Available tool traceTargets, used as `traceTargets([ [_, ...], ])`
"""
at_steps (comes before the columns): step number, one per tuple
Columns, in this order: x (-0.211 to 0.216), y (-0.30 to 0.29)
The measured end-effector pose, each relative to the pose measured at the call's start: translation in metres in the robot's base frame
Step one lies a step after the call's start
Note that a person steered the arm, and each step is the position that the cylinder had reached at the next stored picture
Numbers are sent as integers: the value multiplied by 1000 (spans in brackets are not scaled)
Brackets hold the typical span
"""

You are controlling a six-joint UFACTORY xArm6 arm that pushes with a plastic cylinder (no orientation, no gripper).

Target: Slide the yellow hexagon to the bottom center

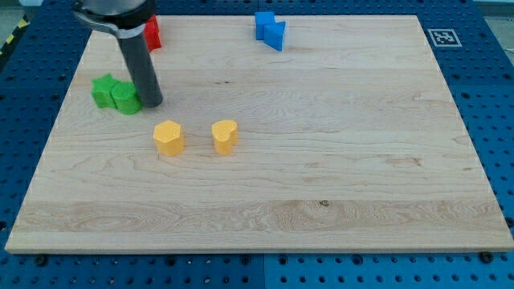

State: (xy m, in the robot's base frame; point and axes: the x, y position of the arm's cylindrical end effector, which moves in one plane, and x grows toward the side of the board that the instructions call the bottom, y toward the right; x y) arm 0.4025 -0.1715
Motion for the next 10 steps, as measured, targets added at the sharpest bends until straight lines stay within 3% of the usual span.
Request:
traceTargets([
  [2, 0, 0],
  [4, 1, 58],
  [10, 12, 36],
])
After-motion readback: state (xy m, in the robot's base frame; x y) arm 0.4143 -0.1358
